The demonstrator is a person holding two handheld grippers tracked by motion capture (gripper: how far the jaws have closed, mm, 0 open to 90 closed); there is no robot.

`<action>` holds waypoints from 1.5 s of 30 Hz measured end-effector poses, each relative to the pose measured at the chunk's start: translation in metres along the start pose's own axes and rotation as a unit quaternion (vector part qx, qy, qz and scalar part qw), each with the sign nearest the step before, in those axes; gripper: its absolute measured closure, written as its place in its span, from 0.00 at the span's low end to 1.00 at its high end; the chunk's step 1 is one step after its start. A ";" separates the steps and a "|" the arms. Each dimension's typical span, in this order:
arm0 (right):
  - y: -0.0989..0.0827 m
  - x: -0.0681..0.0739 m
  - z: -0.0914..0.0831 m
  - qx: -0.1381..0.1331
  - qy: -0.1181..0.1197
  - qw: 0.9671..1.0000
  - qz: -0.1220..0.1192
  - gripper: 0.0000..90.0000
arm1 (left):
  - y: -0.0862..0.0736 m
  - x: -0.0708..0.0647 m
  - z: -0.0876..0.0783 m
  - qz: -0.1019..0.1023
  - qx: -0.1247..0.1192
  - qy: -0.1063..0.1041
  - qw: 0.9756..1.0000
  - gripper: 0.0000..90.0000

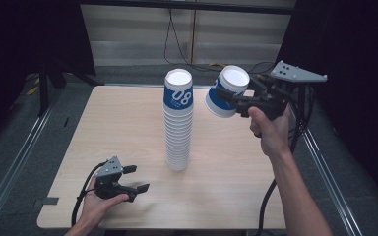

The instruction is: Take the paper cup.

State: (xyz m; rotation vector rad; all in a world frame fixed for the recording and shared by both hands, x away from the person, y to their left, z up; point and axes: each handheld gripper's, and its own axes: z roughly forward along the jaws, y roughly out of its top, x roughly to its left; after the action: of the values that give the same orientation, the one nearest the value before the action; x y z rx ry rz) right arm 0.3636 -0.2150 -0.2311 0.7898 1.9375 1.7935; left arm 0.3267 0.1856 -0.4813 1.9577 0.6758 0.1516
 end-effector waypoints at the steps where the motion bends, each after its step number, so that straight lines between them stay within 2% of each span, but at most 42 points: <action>1: 0.000 0.000 0.000 0.000 0.000 1.000 0.000 0.31 | 0.000 0.000 0.000 0.000 0.000 0.000 1.000 0.18; 5: -0.017 0.000 0.000 0.014 0.008 1.000 0.002 0.31 | 0.002 -0.001 0.001 0.007 0.002 -0.002 1.000 0.18; 7: -0.031 0.001 0.003 0.033 0.015 0.999 0.002 0.31 | 0.003 -0.003 0.003 0.003 0.003 -0.013 1.000 0.18; 8: -0.031 0.001 0.003 0.033 0.015 0.999 0.002 0.31 | 0.003 -0.003 0.003 0.003 0.003 -0.013 1.000 0.18; 10: -0.044 0.003 0.006 0.040 0.026 0.999 0.010 0.31 | 0.004 -0.003 0.004 -0.008 0.000 -0.027 1.000 0.19; 11: -0.048 0.004 0.007 0.046 0.027 0.999 0.011 0.31 | 0.005 -0.004 0.004 -0.007 -0.001 -0.027 1.000 0.19; 20: -0.085 0.015 0.019 0.082 0.050 0.995 0.021 0.31 | 0.009 -0.010 0.003 0.007 -0.007 -0.034 0.999 0.19; 21: -0.085 0.015 0.019 0.082 0.050 0.995 0.021 0.31 | 0.010 -0.011 0.003 0.010 -0.006 -0.034 0.999 0.19; 22: -0.092 0.017 0.022 0.092 0.052 0.994 0.022 0.31 | 0.011 -0.012 0.003 0.008 -0.007 -0.039 0.999 0.19; 24: -0.099 0.018 0.024 0.094 0.060 0.993 0.025 0.31 | 0.016 -0.017 0.004 0.026 -0.007 -0.038 0.999 0.19; 27: -0.110 0.021 0.028 0.103 0.068 0.992 0.034 0.31 | 0.019 -0.020 0.005 0.032 -0.010 -0.043 0.999 0.19; 32: -0.125 0.024 0.033 0.112 0.079 0.990 0.042 0.31 | 0.025 -0.023 0.010 0.035 -0.014 -0.054 0.998 0.19; 37: -0.137 0.027 0.037 0.124 0.081 0.988 0.042 0.31 | 0.025 -0.026 0.012 0.043 -0.008 -0.060 0.997 0.20; 42: -0.149 0.032 0.043 0.132 0.094 0.986 0.045 0.31 | 0.031 -0.026 0.012 0.035 -0.023 -0.068 0.997 0.20; 44: -0.154 0.035 0.045 0.136 0.091 0.986 0.042 0.31 | 0.034 -0.025 0.012 0.036 -0.029 -0.068 0.997 0.20; 45: -0.154 0.035 0.045 0.136 0.091 0.986 0.042 0.31 | 0.035 -0.025 0.012 0.030 -0.036 -0.069 0.997 0.20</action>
State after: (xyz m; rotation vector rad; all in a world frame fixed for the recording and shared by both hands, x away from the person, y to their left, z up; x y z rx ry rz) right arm 0.3431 -0.1623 -0.3847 0.8291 2.3370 1.7216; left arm 0.3245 0.1515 -0.4524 1.9001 0.5152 0.0745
